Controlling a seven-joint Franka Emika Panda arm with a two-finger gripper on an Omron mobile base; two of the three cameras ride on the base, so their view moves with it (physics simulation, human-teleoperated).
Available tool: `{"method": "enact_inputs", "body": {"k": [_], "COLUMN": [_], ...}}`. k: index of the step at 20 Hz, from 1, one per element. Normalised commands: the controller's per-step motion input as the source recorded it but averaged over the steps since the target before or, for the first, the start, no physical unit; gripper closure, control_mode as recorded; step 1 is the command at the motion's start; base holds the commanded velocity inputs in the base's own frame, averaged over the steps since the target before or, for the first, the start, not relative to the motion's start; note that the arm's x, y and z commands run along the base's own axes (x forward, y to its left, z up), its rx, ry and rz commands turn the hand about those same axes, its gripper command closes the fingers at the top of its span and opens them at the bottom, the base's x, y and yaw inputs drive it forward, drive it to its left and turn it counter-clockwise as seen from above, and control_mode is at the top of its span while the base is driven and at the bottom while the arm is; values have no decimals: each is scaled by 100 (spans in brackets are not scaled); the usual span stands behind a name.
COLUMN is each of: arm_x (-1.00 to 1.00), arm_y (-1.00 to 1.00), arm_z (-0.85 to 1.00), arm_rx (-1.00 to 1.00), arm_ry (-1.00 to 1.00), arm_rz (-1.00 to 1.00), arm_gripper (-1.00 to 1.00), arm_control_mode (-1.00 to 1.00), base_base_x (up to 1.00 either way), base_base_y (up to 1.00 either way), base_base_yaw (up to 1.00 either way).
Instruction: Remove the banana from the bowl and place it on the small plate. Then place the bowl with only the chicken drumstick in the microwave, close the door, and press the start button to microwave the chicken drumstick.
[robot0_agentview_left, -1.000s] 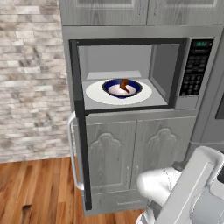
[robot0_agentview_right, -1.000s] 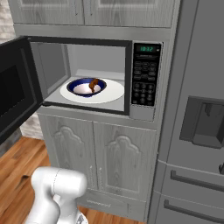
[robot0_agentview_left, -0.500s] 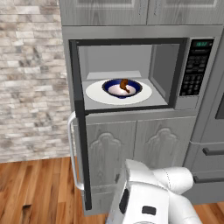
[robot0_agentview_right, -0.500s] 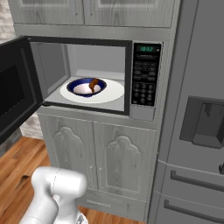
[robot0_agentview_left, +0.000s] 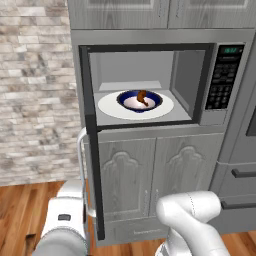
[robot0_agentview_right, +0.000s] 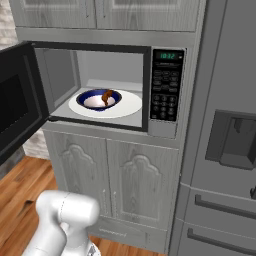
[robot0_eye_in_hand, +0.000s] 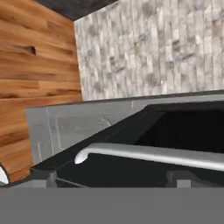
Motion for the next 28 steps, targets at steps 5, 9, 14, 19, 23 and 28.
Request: {"method": "enact_inputs", "body": {"k": [5,9,14,19,23,28], "arm_x": [100,100,90,11,2,14], "arm_y": [60,14,-21,-93,-100,-100], "arm_z": [-74,-39,3,21,6,2], "arm_rx": [-23,-18,-12,-3,0,0], "arm_ry": [9,15,30,10,1,0], "arm_rz": [0,0,-3,-1,0,0], "arm_gripper": [-100,-100,-100,-100,-100,-100], "arm_control_mode": [-100,-100,-100,-100,-100,-100], "base_base_x": [0,0,0,0,0,0], "base_base_y": [0,0,0,0,0,0], "base_base_yaw": [0,0,0,0,0,0]}}
